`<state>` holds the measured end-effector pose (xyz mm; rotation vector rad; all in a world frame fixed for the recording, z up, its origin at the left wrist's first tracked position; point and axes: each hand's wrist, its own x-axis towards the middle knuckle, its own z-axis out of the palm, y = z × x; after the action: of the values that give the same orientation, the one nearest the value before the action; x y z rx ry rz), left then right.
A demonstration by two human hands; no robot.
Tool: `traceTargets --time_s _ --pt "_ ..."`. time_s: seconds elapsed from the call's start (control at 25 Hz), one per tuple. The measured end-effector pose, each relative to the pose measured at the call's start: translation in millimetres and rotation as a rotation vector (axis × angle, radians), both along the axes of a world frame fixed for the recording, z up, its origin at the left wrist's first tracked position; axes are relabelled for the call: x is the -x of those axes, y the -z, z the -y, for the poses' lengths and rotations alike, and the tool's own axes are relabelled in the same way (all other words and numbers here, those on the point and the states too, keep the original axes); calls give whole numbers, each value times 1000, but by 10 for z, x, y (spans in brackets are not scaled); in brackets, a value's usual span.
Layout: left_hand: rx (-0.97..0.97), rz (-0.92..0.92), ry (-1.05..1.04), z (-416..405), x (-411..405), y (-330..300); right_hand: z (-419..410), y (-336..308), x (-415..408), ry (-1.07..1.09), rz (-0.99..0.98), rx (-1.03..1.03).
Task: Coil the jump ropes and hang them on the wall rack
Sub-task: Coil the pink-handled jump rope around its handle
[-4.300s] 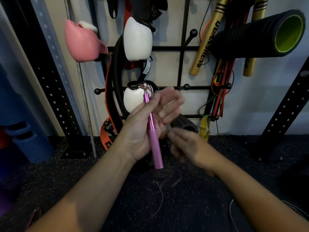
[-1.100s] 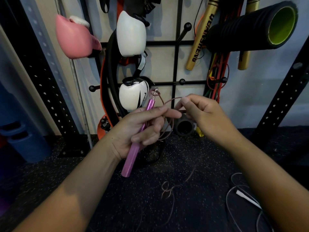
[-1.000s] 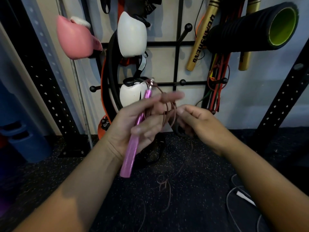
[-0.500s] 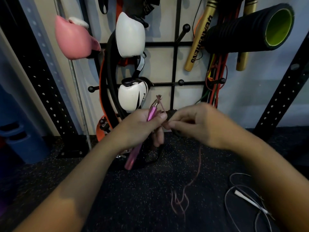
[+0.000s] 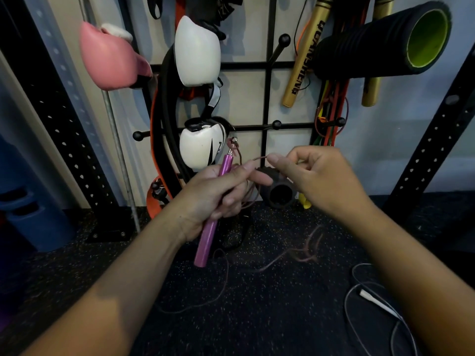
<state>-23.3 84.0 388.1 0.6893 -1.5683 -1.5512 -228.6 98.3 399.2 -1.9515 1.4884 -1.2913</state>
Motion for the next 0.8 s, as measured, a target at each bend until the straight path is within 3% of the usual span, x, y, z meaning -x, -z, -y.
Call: traceTargets --time_s 0.24,0.44,0.52,0.64,0.72,0.8 --pt "-45 -95 -43 -43 -20 -72 8 33 24 -202 65 -58" --pt "-173 -371 267 -58 -66 -96 -7 96 -45 -121 209 -19" --pt "-240 -598 335 -88 -57 -170 -6 203 -68 -113 240 -119" --pt "-190 -767 124 -60 -51 -277 -73 366 -151 -317 216 -402" --pt "-19 -560 -116 -25 -65 -301 -154 343 -245 -452 57 -445" --pt "232 -9 -357 -17 -93 -244 -198 209 -282 -481 -162 -317"
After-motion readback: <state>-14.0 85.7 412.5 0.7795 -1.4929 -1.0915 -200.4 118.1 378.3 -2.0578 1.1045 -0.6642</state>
